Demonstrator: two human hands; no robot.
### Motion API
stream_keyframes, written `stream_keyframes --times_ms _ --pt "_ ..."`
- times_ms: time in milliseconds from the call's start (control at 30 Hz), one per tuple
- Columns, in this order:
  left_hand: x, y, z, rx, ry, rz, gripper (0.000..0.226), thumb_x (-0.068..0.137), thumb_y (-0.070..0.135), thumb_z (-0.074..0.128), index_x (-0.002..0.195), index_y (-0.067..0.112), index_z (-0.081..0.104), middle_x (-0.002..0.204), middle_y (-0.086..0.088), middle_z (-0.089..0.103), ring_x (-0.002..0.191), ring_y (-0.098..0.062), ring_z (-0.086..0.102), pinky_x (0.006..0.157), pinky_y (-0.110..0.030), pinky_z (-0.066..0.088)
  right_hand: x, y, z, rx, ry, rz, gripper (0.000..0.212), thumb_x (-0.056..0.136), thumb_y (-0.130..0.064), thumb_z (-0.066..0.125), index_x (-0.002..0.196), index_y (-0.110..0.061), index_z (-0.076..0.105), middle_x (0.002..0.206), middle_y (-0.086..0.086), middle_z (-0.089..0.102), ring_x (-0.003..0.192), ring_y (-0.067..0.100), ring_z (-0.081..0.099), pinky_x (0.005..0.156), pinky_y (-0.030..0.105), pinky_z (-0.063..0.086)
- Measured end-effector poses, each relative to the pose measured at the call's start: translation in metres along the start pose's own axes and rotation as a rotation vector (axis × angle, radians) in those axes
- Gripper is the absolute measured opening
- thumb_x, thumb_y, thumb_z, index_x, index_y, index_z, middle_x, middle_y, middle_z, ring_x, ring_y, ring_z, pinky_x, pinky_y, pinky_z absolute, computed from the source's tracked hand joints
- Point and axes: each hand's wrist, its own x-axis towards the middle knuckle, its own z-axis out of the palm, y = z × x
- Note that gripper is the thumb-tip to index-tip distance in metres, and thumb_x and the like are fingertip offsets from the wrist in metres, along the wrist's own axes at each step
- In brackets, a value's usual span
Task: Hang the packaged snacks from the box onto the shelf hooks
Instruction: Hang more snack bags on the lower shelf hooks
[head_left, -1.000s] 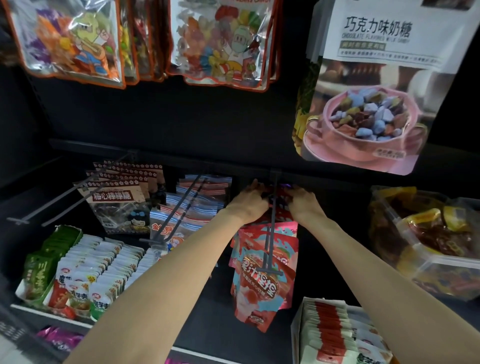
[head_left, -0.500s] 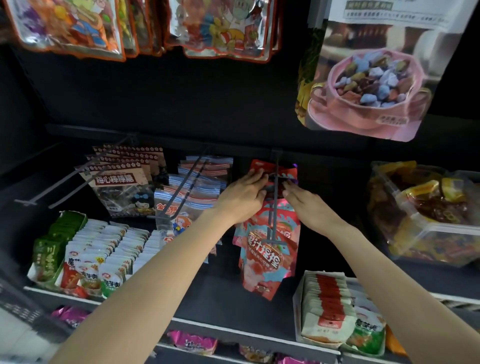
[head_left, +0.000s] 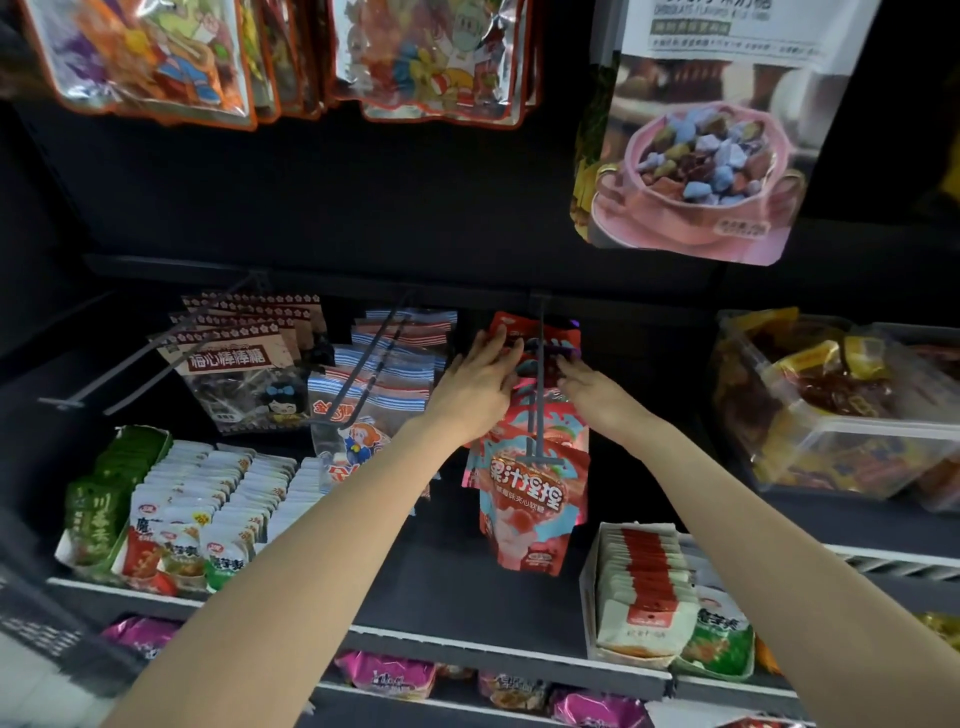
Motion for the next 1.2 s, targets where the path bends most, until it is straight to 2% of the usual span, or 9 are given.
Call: stream_keyframes --times_ms 133,200,300,500,600,800,1000,1133,1200 --pt "-0.009 -0.002 -0.013 0.174 0.223 0.172 0.033 0.093 0.017 0.054 0.125 0.023 0.06 0.144 -0.002 0.041 0.133 -0.023 0.034 0.107 -0.038 0.033 -0.013 0.001 0.006 -0.189 0.365 -0.145 0.041 0.098 -0.017 0.048 0.139 -0.014 0.044 0.14 0.012 0.04 0.125 0.027 0.046 0.094 0.028 0.041" --pt "-0.013 0.0 -0.02 0.124 0.198 0.137 0.026 0.093 0.014 0.054 0.116 0.016 0.066 0.124 -0.004 0.057 0.115 -0.022 0.05 0.094 -0.036 0.043 -0.015 0.003 0.006 -0.296 0.444 -0.202 0.027 0.095 -0.016 0.054 0.122 -0.013 0.057 0.126 0.011 0.045 0.115 0.026 0.05 0.084 0.029 0.045" --pt "-0.013 0.004 -0.026 0.06 0.148 0.045 0.022 0.094 0.011 0.053 0.111 0.012 0.066 0.113 -0.007 0.064 0.103 -0.023 0.061 0.084 -0.032 0.048 -0.015 0.0 0.002 -0.399 0.418 -0.248 0.017 0.094 -0.015 0.055 0.104 -0.01 0.067 0.113 0.009 0.054 0.104 0.023 0.054 0.073 0.028 0.044" --pt "-0.009 0.004 -0.024 -0.06 0.115 -0.061 0.022 0.094 0.011 0.051 0.108 0.01 0.068 0.108 -0.007 0.067 0.09 -0.016 0.062 0.077 -0.025 0.046 -0.014 -0.003 0.001 -0.525 0.427 -0.294 0.022 0.096 -0.018 0.052 0.107 -0.011 0.07 0.116 0.004 0.054 0.108 0.016 0.05 0.069 0.022 0.038" --pt "-0.008 0.004 -0.023 -0.02 0.094 -0.053 0.022 0.093 0.01 0.054 0.111 0.011 0.067 0.113 -0.007 0.066 0.099 -0.02 0.063 0.087 -0.031 0.051 -0.012 -0.007 0.002 -0.541 0.436 -0.266 0.019 0.094 -0.017 0.055 0.103 -0.01 0.07 0.115 0.006 0.053 0.107 0.017 0.05 0.07 0.023 0.042" --pt "-0.015 0.001 -0.021 -0.025 0.143 -0.004 0.022 0.093 0.012 0.055 0.111 0.013 0.068 0.116 -0.007 0.066 0.104 -0.025 0.063 0.091 -0.04 0.05 -0.013 -0.003 0.003 -0.294 0.404 -0.142 0.011 0.09 -0.017 0.062 0.095 -0.013 0.071 0.104 0.004 0.062 0.096 0.017 0.061 0.071 0.024 0.045" --pt "-0.038 -0.003 -0.02 -0.142 0.346 0.143 0.023 0.093 0.007 0.053 0.111 0.009 0.067 0.113 -0.006 0.058 0.102 -0.02 0.059 0.086 -0.034 0.052 -0.027 -0.002 0.009 -0.288 0.534 -0.212 0.022 0.092 -0.022 0.061 0.111 -0.011 0.063 0.114 0.009 0.056 0.105 0.02 0.056 0.077 0.024 0.045" --pt "-0.051 -0.004 -0.02 -0.083 0.115 0.226 0.033 0.087 0.006 0.057 0.117 0.019 0.063 0.12 0.002 0.056 0.113 -0.014 0.047 0.097 -0.032 0.043 -0.041 0.002 0.012 -0.265 0.389 -0.234 0.021 0.094 -0.013 0.054 0.113 -0.011 0.064 0.112 0.005 0.062 0.091 0.009 0.055 0.064 0.01 0.037" --pt "-0.052 -0.003 -0.022 -0.095 0.057 0.21 0.033 0.086 0.016 0.063 0.119 0.021 0.061 0.121 0.003 0.056 0.115 -0.013 0.046 0.098 -0.033 0.042 -0.044 0.002 0.014 -0.272 0.277 -0.195 0.027 0.094 -0.013 0.053 0.119 -0.012 0.064 0.113 0.004 0.064 0.088 0.009 0.055 0.062 0.012 0.039"
